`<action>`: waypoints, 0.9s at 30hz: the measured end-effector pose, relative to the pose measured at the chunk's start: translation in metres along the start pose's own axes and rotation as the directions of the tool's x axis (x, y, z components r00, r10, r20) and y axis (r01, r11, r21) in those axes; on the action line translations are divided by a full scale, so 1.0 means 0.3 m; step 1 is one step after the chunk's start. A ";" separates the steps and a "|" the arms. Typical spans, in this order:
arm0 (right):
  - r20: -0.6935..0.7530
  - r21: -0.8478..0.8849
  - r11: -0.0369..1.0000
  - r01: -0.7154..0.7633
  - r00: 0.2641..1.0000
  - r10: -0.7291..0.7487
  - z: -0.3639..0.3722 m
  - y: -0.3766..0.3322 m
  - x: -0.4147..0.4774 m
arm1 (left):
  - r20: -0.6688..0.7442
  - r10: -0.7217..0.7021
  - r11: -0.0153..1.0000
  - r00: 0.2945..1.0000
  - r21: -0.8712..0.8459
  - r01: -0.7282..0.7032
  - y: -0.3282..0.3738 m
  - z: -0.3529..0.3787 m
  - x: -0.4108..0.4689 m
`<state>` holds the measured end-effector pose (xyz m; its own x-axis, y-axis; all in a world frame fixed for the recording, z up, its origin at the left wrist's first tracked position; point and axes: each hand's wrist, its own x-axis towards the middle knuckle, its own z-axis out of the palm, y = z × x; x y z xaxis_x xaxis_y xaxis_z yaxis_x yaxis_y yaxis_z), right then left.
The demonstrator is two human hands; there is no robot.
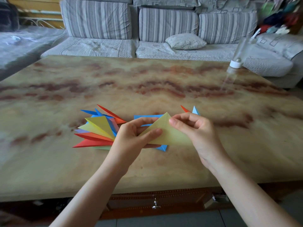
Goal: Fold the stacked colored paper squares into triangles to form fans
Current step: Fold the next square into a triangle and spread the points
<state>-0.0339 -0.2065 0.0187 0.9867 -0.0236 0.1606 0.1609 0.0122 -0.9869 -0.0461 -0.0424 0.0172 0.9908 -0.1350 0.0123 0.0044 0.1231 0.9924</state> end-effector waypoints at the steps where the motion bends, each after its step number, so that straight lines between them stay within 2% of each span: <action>1: -0.002 0.001 1.000 -0.004 1.000 0.004 0.000 0.001 0.000 | -0.003 0.000 1.000 1.000 0.001 0.000 -0.001 -0.001 0.000; 10: 0.002 -0.011 1.000 0.004 1.000 -0.003 0.001 -0.003 -0.003 | -0.015 -0.034 0.999 0.999 0.014 0.034 0.009 0.004 -0.002; 16: 0.023 -0.085 0.995 0.050 0.999 -0.049 -0.001 0.000 -0.001 | 0.038 -0.051 0.966 0.998 0.257 0.039 0.008 0.009 -0.008; 21: 0.039 -0.151 0.985 0.090 0.996 -0.085 -0.004 0.003 0.000 | 0.032 -0.049 0.940 0.998 0.340 0.035 0.000 0.002 -0.006; 27: 0.021 -0.130 0.991 0.038 0.999 -0.036 -0.001 -0.005 -0.001 | -0.024 -0.004 0.907 1.000 0.420 0.014 -0.002 0.007 -0.009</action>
<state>-0.0343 -0.2068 0.0202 0.9806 -0.0031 0.1962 0.1944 -0.1185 -0.9737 -0.0491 -0.0443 0.0168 0.9937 -0.1115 0.0054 -0.0392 -0.3032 0.9521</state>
